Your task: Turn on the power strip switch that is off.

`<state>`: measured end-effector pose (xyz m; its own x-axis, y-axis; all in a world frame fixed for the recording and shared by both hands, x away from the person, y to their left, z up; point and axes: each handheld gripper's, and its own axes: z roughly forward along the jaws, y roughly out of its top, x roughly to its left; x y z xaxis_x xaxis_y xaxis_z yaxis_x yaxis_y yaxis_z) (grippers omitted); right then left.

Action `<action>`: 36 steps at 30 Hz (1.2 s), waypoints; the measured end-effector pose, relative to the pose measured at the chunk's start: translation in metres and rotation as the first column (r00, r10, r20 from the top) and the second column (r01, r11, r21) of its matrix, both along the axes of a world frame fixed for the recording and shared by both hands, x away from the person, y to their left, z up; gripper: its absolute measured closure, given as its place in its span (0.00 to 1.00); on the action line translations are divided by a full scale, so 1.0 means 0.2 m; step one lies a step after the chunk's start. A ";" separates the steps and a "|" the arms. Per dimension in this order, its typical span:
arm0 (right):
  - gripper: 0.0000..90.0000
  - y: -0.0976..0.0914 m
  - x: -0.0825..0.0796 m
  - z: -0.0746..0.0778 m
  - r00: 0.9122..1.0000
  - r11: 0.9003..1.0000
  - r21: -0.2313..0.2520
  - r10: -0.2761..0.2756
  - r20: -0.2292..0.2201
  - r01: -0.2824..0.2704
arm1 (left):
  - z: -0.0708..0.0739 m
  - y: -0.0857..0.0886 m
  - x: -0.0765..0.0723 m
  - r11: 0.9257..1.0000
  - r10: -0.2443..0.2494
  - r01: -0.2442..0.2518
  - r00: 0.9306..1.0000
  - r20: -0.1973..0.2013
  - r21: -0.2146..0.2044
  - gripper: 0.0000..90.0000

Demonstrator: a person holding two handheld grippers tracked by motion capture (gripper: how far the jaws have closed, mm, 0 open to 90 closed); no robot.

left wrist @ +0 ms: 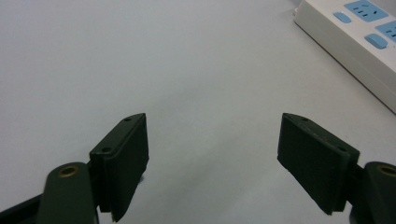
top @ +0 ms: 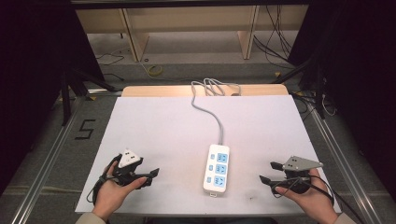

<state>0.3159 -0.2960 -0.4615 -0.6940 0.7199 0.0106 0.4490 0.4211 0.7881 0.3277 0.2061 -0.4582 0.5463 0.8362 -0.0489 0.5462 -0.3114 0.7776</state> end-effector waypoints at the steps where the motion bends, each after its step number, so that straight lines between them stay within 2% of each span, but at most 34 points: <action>1: 0.36 0.00 0.00 0.00 1.000 1.000 -0.002 0.002 0.004 -0.002 | 0.00 0.00 0.00 1.000 -0.001 0.001 1.000 0.002 0.008 0.27; 8: 0.39 0.01 0.00 0.01 1.000 1.000 0.003 0.004 0.014 -0.004 | 0.00 0.01 0.00 1.000 0.001 -0.001 1.000 -0.003 0.025 0.27; 16: 0.53 0.00 -0.01 0.04 0.999 1.000 0.005 -0.003 0.046 0.003 | -0.01 0.00 0.00 0.999 -0.001 0.001 1.000 -0.004 0.038 0.27; 19: 0.69 0.00 -0.01 0.06 0.996 1.000 -0.003 -0.005 0.088 0.005 | -0.01 0.00 0.00 0.999 0.002 -0.001 1.000 -0.004 0.042 0.28; 20: 0.69 0.00 -0.01 0.06 0.996 1.000 -0.003 -0.005 0.088 0.005 | -0.01 0.00 0.00 0.999 -0.002 0.002 1.000 -0.004 0.047 0.28; 21: 0.75 0.00 -0.01 0.07 0.995 1.000 -0.009 -0.003 0.097 0.004 | -0.01 0.00 0.00 0.999 -0.004 0.004 1.000 -0.004 0.051 0.28; 22: 0.85 0.00 -0.01 0.07 0.994 1.000 -0.026 0.005 0.106 -0.002 | -0.01 0.00 0.00 0.999 -0.006 0.006 1.000 -0.003 0.052 0.28; 23: 0.90 0.01 -0.01 0.08 0.994 1.000 -0.030 0.007 0.106 -0.004 | -0.01 0.00 0.00 0.999 -0.007 0.007 1.000 -0.002 0.052 0.29; 24: 0.90 0.01 -0.01 0.08 0.994 1.000 -0.030 0.007 0.106 -0.004 | -0.01 0.00 0.00 0.999 -0.007 0.007 1.000 -0.002 0.052 0.29; 25: 0.97 0.01 -0.01 0.08 0.994 0.999 -0.043 0.016 0.106 -0.012 | -0.01 0.00 0.00 0.998 -0.008 0.008 1.000 -0.002 0.055 0.29; 30: 1.00 0.03 -0.01 0.08 0.995 0.998 -0.056 0.029 0.092 -0.023 | -0.01 0.00 0.00 0.998 -0.008 0.008 1.000 -0.002 0.059 0.29; 36: 1.00 0.06 0.01 0.09 0.995 0.998 -0.047 0.044 0.088 -0.040 | -0.01 0.00 0.01 0.998 -0.007 0.007 1.000 -0.002 0.064 0.29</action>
